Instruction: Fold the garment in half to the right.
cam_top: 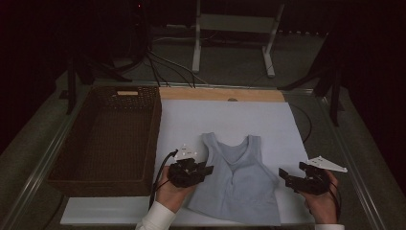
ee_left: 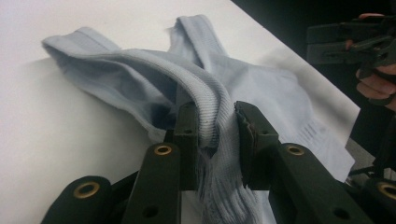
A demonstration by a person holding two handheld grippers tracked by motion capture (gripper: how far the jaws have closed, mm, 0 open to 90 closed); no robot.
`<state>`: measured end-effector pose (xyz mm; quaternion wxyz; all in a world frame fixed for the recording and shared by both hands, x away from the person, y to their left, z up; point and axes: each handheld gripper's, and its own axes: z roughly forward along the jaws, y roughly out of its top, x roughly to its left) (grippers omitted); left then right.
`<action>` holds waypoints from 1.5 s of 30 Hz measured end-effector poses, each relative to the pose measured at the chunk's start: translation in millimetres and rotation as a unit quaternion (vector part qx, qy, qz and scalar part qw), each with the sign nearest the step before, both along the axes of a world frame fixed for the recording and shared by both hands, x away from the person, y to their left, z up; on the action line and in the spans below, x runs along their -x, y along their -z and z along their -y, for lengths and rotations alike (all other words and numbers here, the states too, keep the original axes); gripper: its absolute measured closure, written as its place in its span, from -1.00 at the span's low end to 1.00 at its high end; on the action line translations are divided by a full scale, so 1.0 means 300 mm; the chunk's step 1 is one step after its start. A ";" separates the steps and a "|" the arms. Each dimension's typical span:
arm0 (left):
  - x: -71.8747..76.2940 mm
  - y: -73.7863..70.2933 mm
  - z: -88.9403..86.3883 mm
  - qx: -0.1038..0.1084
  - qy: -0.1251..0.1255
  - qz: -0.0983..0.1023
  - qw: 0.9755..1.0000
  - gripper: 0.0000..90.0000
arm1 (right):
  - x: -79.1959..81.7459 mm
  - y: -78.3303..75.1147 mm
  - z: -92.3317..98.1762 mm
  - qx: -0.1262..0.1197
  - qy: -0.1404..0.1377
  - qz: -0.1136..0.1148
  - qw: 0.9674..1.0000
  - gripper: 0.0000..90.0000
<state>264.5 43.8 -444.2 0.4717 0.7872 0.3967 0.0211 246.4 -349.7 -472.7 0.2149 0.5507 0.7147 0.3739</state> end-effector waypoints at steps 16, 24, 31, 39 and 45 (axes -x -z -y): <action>-0.017 -0.032 0.115 0.010 0.032 0.008 0.999 0.62 | -0.001 0.001 0.003 -0.001 0.002 0.001 1.000 -0.73; -0.020 -0.031 0.157 0.013 0.046 0.009 0.999 0.62 | -0.001 0.002 0.004 -0.001 0.003 0.001 1.000 -0.73; -0.020 -0.028 0.189 0.015 0.054 0.009 0.998 0.62 | 0.000 0.001 0.006 -0.001 0.004 0.003 1.000 -0.74; -0.019 -0.019 0.233 0.020 0.067 0.008 0.998 0.63 | 0.002 -0.001 0.007 -0.002 0.004 0.006 1.000 -0.74; -0.017 -0.012 0.250 0.036 0.075 0.007 0.996 0.63 | 0.003 -0.002 0.007 -0.002 0.005 0.008 1.000 -0.74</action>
